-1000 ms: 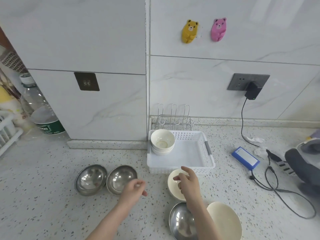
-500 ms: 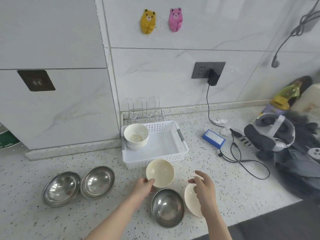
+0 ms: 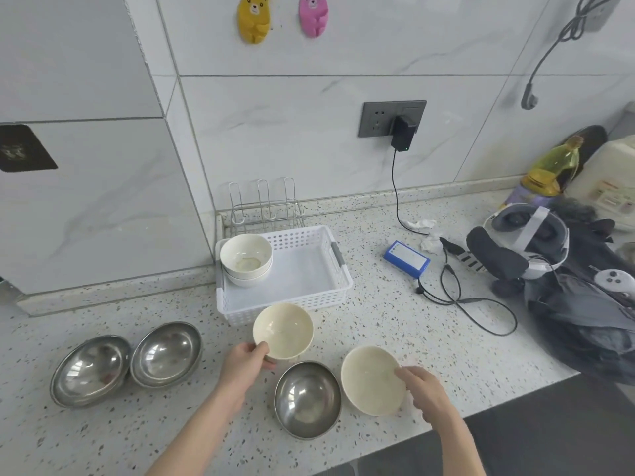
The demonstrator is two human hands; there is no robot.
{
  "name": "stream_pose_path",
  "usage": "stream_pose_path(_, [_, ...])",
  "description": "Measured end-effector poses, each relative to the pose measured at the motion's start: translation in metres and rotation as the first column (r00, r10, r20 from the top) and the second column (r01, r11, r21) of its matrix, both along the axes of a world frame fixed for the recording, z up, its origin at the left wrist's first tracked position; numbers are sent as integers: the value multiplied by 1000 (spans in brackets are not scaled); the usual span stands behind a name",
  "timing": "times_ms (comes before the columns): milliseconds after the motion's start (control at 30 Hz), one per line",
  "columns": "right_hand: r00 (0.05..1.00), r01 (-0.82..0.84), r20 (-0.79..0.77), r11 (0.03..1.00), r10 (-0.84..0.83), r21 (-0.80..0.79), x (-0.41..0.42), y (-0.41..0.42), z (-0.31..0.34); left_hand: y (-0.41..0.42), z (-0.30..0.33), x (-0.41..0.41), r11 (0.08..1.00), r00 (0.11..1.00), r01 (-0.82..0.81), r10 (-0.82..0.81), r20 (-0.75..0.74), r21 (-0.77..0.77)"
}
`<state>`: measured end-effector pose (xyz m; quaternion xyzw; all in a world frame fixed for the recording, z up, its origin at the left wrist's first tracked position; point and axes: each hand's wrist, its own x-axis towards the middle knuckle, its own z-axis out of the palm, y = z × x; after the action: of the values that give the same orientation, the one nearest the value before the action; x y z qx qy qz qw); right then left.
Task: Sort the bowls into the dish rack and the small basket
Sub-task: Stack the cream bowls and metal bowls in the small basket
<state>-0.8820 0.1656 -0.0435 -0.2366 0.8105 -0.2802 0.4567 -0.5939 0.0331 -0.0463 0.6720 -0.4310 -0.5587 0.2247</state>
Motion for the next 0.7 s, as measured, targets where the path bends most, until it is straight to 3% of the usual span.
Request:
stream_pose_path(100, [988, -138, 85, 985, 130, 101, -10, 4, 1, 5, 6, -1, 1000, 1000, 6, -6, -19, -15])
stream_pose_path(300, [981, -147, 126, 989, 145, 5, -10, 0, 1, 16, 19, -11, 1000, 995, -5, 5, -99, -6])
stream_pose_path(467, [983, -79, 163, 995, 89, -68, -18, -2, 1, 17, 26, -11, 998, 990, -54, 50, -128, -25])
stream_pose_path(700, [980, 140, 173, 951, -94, -276, -28, -26, 15, 18, 35, -3, 992, 979, -111, 98, -179, -64])
